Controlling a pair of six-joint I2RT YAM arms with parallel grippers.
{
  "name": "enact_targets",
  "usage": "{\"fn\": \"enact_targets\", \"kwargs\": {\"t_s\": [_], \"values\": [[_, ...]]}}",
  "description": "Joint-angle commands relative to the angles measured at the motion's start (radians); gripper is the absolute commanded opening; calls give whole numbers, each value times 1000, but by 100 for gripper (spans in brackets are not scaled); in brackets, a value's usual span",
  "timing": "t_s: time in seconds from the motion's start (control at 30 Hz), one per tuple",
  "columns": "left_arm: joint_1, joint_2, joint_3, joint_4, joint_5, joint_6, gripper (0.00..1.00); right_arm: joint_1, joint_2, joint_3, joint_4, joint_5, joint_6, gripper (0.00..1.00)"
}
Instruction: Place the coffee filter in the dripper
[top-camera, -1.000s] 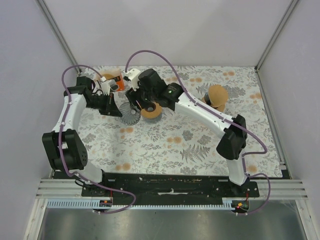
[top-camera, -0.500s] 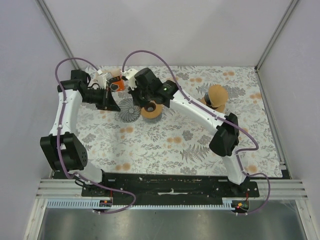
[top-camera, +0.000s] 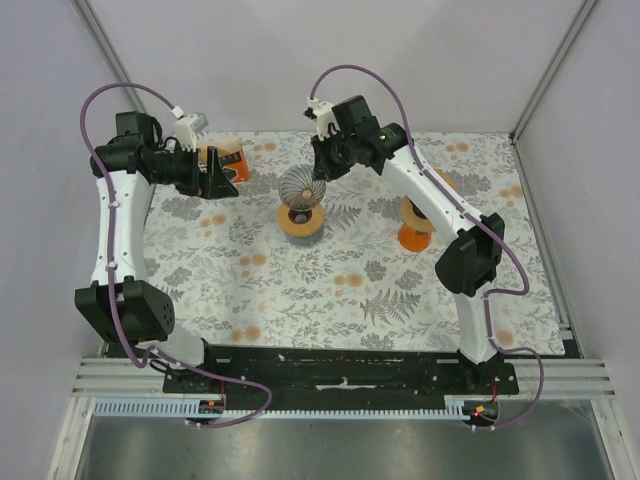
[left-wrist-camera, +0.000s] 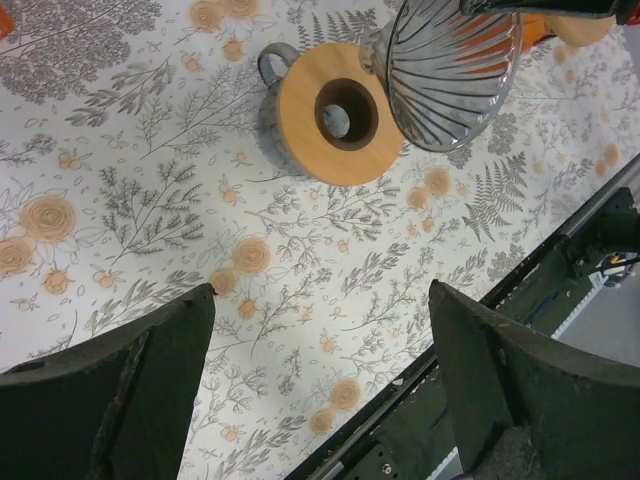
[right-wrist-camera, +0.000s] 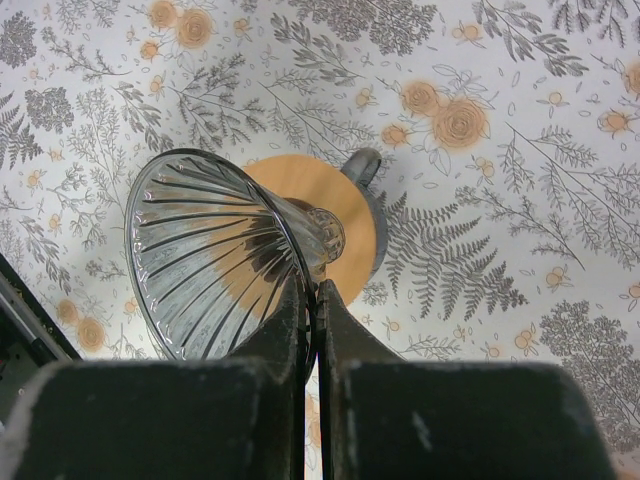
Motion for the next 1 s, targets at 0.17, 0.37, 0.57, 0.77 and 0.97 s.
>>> {"fn": "enact_targets", "kwargs": {"t_s": [0.17,0.37,0.57,0.77,0.97], "values": [[3,-13,-19,55,-66,-46,93,-15,118,152,-88,-151,35,0],[4,-30,-38,65,-79,-34,94,-20,140,144,-107,-162,36,0],[4,-30,-65,85,-67,-43,95,-37,178,129,-113,-186,43,0],[-98,-7,-148,237,-19,-158,95,-49,229,130,-112,-191,53,0],[-217,127,-134,372,-74,-292,93,-49,246,113,-101,-171,44,0]]}}
